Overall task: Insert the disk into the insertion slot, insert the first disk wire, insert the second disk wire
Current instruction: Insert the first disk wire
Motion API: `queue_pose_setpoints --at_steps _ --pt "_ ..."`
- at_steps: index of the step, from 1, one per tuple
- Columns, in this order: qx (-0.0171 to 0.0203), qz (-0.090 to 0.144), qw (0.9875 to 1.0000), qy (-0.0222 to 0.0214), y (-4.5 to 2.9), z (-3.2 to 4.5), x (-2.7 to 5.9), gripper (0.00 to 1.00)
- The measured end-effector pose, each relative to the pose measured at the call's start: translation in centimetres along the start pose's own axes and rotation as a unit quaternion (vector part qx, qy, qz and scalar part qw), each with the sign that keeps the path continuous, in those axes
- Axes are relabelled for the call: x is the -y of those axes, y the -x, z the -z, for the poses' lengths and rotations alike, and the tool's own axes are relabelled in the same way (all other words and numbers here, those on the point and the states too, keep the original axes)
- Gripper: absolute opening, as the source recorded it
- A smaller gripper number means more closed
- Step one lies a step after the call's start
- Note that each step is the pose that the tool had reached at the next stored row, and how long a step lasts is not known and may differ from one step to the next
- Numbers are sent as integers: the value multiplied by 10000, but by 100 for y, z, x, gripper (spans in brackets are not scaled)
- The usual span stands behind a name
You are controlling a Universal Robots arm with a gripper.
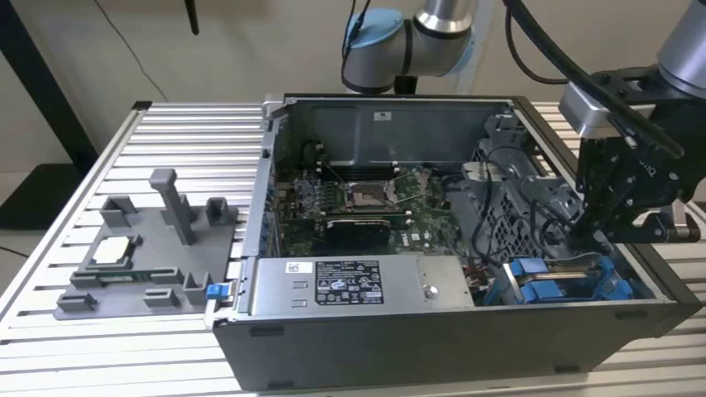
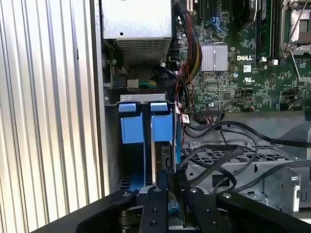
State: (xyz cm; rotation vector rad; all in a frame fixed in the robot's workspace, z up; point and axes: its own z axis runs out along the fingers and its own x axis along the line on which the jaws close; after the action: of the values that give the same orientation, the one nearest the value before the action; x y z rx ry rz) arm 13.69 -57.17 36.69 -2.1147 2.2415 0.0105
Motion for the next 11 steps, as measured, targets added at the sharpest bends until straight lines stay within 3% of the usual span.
queue_pose_setpoints --at_steps 3,11 --pt "6 9 10000 -67 -2 -31 2 0" --pt "8 53 9999 -93 -5 -151 36 0"
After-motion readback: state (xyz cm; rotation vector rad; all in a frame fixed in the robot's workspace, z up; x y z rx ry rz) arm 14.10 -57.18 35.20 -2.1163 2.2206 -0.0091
